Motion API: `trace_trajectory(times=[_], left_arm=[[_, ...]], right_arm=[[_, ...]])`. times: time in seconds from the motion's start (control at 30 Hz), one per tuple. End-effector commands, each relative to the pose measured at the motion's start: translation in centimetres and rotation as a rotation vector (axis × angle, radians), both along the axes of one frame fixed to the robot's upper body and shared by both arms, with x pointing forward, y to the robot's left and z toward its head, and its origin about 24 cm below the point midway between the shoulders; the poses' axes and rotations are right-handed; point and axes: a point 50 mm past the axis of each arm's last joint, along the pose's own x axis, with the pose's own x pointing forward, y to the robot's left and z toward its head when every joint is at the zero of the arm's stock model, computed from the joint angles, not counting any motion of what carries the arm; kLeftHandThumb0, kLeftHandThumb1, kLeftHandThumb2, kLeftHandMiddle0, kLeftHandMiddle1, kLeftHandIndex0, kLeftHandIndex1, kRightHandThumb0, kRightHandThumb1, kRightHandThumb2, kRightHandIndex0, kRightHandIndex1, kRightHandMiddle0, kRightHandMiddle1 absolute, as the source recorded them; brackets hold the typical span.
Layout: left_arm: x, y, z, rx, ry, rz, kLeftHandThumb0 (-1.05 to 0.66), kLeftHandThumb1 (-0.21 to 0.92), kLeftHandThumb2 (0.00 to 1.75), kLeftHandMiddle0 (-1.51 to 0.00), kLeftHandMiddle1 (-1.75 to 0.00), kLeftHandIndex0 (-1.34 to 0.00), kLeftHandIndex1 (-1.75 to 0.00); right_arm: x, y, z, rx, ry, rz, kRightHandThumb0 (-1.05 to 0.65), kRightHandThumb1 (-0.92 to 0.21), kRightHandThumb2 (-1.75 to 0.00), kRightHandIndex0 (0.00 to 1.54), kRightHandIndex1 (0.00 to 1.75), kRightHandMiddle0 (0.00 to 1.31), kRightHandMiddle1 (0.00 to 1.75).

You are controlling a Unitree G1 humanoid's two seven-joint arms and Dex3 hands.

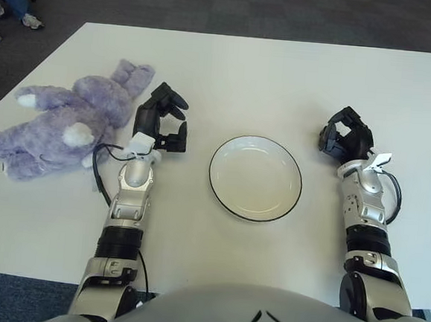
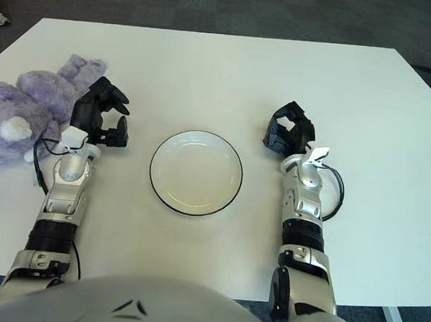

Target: Put the doll into the plate.

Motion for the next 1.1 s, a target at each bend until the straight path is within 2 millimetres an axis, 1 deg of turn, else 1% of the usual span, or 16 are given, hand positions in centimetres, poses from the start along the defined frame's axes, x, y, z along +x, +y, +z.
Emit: trace_trajectory(times=[0.0, 0.17, 0.4, 0.43, 0.47, 0.5, 0.57, 0.6, 0.63, 0.67, 0.73, 0.77, 0.8, 0.93, 0.97, 1.07], left_arm=[[-0.7, 0.6, 0.2, 0.087, 0.001, 0.050, -0.01, 0.23, 1.43, -0.57, -1.75, -0.55, -1.75], [-1.2, 1.2, 1.1, 0.245, -0.055, 0.120, -0.01, 0.27, 1.39, -0.54, -1.75, -0.52, -1.75], [-1.7, 2.0, 1.7, 0.390, -0.101, 0.211, -0.01, 0.42, 1.20, -0.43, -1.75, -0.41, -1.74], [-1.8, 2.2, 1.9, 0.423, -0.108, 0.233, -0.08, 0.50, 1.10, -0.55, -1.75, -0.38, -1.75], [-1.9, 2.3, 2.0, 0.446, -0.113, 0.248, -0.18, 0.65, 0.89, -0.75, -1.75, -0.31, -1.75], [-2.0, 2.5, 2.2, 0.477, -0.117, 0.266, -0.24, 0.75, 0.75, -0.87, -1.75, -0.27, -1.75], [-2.1, 2.7, 2.5, 0.525, -0.123, 0.294, -0.30, 0.83, 0.64, -0.98, -1.75, -0.23, -1.75], [-2.2, 2.8, 2.6, 0.545, -0.126, 0.306, -0.44, 0.84, 0.60, -0.96, -1.75, -0.15, -1.62], [-2.3, 2.9, 2.8, 0.573, -0.133, 0.323, -0.50, 0.85, 0.59, -0.95, -1.75, -0.12, -1.57], [-2.4, 2.9, 2.9, 0.592, -0.137, 0.334, -0.57, 0.85, 0.57, -0.70, -1.75, -0.08, -1.46], [-2.6, 2.9, 3.2, 0.622, -0.143, 0.353, -0.65, 0.84, 0.56, -0.35, -1.70, -0.03, -1.32], [-2.7, 3.0, 3.3, 0.644, -0.142, 0.367, -0.66, 0.84, 0.56, -0.29, -1.68, -0.02, -1.29], [-2.8, 3.0, 3.4, 0.660, -0.142, 0.377, -0.67, 0.82, 0.58, -0.21, -1.55, -0.02, -1.23], [-3.4, 3.1, 3.9, 0.751, -0.114, 0.432, -0.67, 0.72, 0.65, -0.10, -1.26, 0.00, -1.04], [-3.5, 3.2, 4.0, 0.780, -0.101, 0.449, -0.66, 0.71, 0.66, -0.09, -1.24, 0.00, -1.02], [-3.9, 3.3, 4.1, 0.844, -0.069, 0.492, -0.64, 0.61, 0.73, -0.04, -1.10, 0.00, -0.90]], right_arm=[[-0.2, -0.1, -1.2, 0.001, 0.060, 0.001, -0.47, -0.34, -1.28, 1.15, 1.75, 0.59, 1.75], [0.0, 0.0, -1.2, 0.003, 0.062, 0.007, -0.47, -0.34, -1.28, 1.15, 1.75, 0.59, 1.75], [0.3, 0.0, -1.2, 0.004, 0.064, 0.017, -0.47, -0.34, -1.28, 1.15, 1.75, 0.59, 1.75], [0.3, 0.0, -1.2, 0.005, 0.065, 0.019, -0.47, -0.34, -1.28, 1.15, 1.75, 0.59, 1.75], [0.4, 0.0, -1.2, 0.005, 0.065, 0.021, -0.47, -0.34, -1.28, 1.15, 1.75, 0.59, 1.75], [0.4, 0.0, -1.2, 0.006, 0.066, 0.024, -0.47, -0.34, -1.28, 1.15, 1.75, 0.59, 1.75], [0.5, 0.0, -1.2, 0.005, 0.065, 0.030, -0.47, -0.34, -1.28, 1.15, 1.75, 0.59, 1.75], [0.5, 0.0, -1.1, 0.004, 0.065, 0.033, -0.47, -0.34, -1.28, 1.15, 1.75, 0.59, 1.75], [0.6, 0.1, -1.1, 0.003, 0.065, 0.036, -0.47, -0.34, -1.28, 1.15, 1.75, 0.59, 1.75], [0.6, 0.1, -1.1, 0.003, 0.064, 0.038, -0.47, -0.34, -1.28, 1.15, 1.75, 0.59, 1.75], [0.6, 0.1, -1.1, 0.002, 0.064, 0.040, -0.47, -0.34, -1.28, 1.15, 1.75, 0.59, 1.75], [0.7, 0.1, -1.1, 0.001, 0.065, 0.042, -0.47, -0.34, -1.28, 1.15, 1.75, 0.59, 1.75], [0.7, 0.1, -1.1, 0.001, 0.065, 0.043, -0.47, -0.35, -1.28, 1.15, 1.75, 0.59, 1.75], [0.8, 0.1, -1.1, -0.003, 0.068, 0.046, -0.47, -0.35, -1.28, 1.15, 1.75, 0.59, 1.75], [0.8, 0.1, -1.1, -0.003, 0.069, 0.047, -0.47, -0.35, -1.28, 1.15, 1.75, 0.59, 1.75], [0.8, 0.1, -1.1, -0.004, 0.072, 0.048, -0.47, -0.35, -1.27, 1.16, 1.75, 0.59, 1.75]])
